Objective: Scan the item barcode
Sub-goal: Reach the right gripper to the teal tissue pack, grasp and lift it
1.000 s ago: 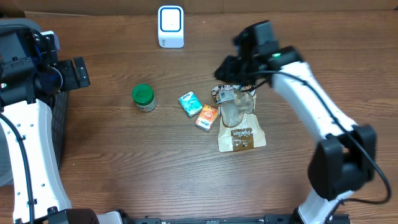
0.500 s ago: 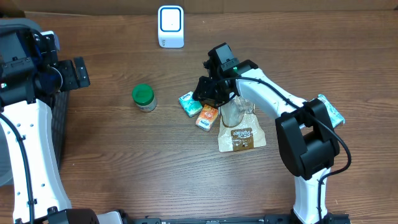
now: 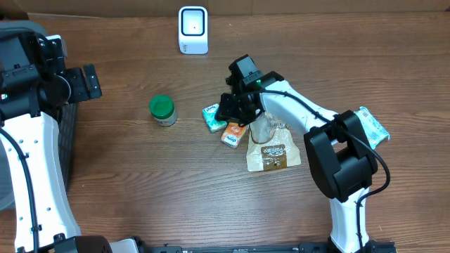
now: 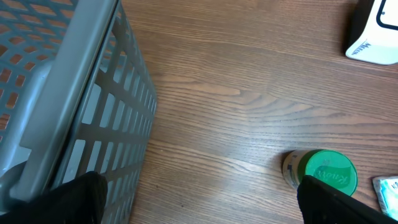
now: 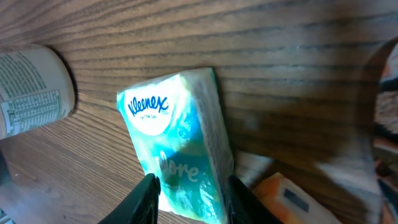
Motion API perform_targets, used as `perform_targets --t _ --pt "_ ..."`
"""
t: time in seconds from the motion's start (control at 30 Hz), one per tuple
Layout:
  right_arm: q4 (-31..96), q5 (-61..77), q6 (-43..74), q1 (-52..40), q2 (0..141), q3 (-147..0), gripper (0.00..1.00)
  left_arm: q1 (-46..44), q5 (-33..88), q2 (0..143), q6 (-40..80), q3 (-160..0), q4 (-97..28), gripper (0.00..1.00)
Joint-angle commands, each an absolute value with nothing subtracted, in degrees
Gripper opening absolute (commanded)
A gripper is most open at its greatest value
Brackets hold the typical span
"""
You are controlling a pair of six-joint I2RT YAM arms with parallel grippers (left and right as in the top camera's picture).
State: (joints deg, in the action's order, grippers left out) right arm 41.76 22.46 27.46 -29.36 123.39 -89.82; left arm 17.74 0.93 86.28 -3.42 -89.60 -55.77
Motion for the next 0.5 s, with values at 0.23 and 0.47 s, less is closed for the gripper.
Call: perform_targets --t 0.23,0.47 --pt "40.75 21.1 31.77 -29.63 124.55 -86.43 0.27 17.87 1.5 86.52 -4.29 -90.0 -55.68 1.0" --pt "39.83 21.82 31.73 -29.63 124.55 -86.19 0.12 17.87 1.5 86.52 -4.29 -90.0 -55.68 0.99"
